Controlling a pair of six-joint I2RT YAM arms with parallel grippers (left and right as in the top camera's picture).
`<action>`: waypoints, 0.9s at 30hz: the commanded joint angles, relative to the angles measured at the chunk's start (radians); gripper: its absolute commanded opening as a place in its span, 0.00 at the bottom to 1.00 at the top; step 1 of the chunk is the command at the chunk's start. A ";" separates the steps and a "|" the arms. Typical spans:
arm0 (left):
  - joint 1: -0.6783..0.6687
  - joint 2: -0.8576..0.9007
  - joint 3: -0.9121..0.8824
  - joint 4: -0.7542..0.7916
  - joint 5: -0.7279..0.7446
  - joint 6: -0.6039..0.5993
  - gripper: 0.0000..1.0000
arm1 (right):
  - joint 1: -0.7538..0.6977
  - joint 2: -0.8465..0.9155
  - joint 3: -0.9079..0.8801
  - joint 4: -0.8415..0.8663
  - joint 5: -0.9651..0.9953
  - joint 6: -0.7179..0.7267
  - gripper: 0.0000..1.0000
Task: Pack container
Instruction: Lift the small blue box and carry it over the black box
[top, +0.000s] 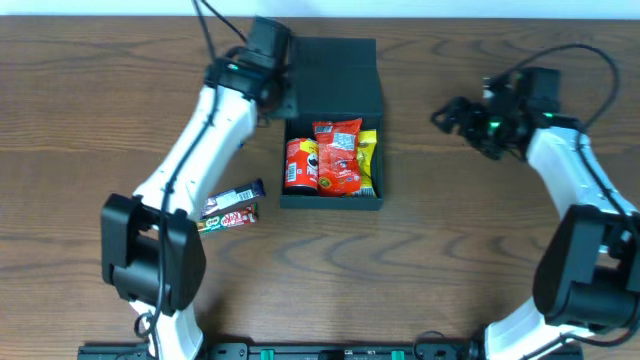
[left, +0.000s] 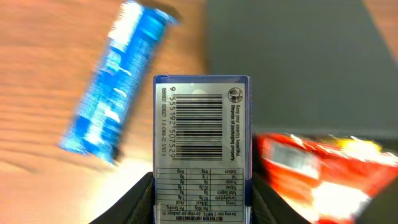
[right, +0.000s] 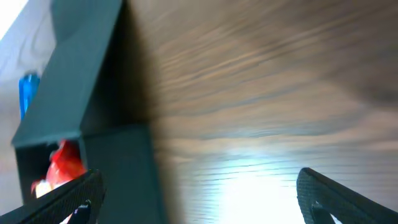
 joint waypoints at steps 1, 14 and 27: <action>-0.108 -0.019 0.019 -0.009 0.000 -0.086 0.06 | -0.071 -0.037 0.021 -0.005 0.003 0.016 0.99; -0.410 -0.019 -0.077 0.047 -0.111 -0.268 0.06 | -0.252 -0.037 0.021 0.011 0.007 -0.015 0.99; -0.424 -0.018 -0.254 0.282 -0.083 -0.328 0.06 | -0.259 -0.037 0.021 0.002 0.006 -0.041 0.99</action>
